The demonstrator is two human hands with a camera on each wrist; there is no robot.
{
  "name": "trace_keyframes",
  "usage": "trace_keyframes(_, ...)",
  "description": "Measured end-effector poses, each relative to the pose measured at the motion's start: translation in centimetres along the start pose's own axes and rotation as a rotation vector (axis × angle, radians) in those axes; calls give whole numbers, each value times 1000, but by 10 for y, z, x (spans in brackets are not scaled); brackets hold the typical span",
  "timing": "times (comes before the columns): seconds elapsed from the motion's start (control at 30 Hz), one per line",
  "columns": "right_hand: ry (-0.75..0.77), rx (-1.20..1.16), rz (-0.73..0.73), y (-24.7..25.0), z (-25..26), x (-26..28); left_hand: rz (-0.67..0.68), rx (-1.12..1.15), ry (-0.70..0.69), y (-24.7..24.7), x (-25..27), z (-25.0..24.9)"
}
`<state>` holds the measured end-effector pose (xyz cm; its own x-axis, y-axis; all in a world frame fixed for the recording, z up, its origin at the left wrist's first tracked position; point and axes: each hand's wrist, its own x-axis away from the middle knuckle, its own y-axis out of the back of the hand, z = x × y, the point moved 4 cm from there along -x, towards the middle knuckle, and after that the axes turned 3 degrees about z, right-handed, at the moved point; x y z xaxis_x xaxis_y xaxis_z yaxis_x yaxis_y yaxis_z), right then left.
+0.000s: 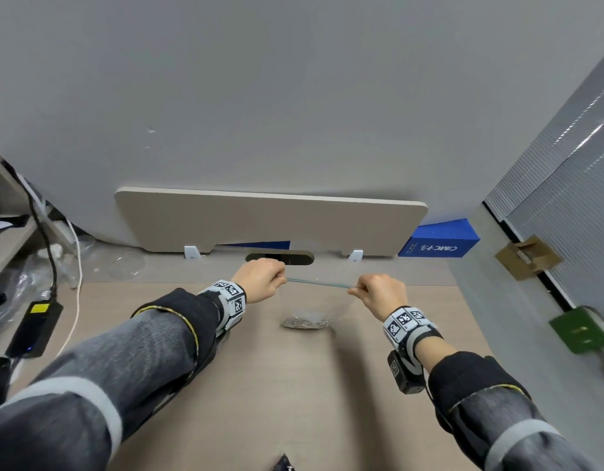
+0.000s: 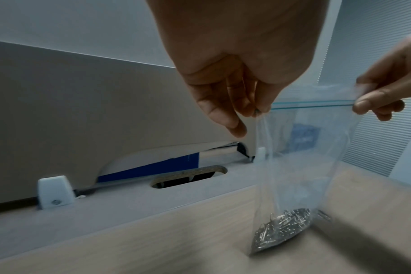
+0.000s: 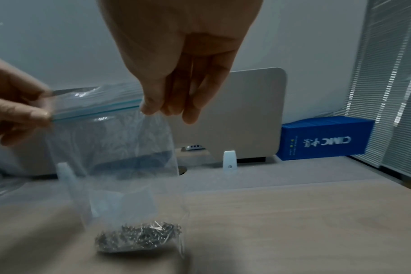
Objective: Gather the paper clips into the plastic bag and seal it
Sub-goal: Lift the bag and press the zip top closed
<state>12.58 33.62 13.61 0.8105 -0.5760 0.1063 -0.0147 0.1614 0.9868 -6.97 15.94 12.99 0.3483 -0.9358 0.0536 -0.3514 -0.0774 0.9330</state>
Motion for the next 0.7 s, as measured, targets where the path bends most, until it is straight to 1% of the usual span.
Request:
trace_keyframes(0.1, -70, -73, 25, 11, -34, 8, 33, 63, -20, -7, -16, -28)
trace_keyframes(0.23, -142, -80, 44, 22, -77, 18, 98, 111, -36, -19, -42, -64)
trace_keyframes(0.27, -157, -94, 69, 23, -85, 20, 119, 120, -36, -22, -48, -72)
trace_keyframes(0.37, -203, -155, 214, 29, -111, 28, 225, 172, -35, -33, -65, -96)
trace_keyframes(0.5, -264, -172, 284, 40, -134, 36, 352, 181, -51, -43, -83, -121)
trace_keyframes(0.57, -311, -267, 384, 38, -144, 33, 477, 285, -31, -51, -91, -131)
trace_keyframes(0.63, -356, -413, 476, 36, -150, 27, 554, 453, 14, -58, -97, -138)
trace_keyframes(0.7, -396, -517, 460, 35, -157, 19, 608, 546, 91, -64, -105, -142)
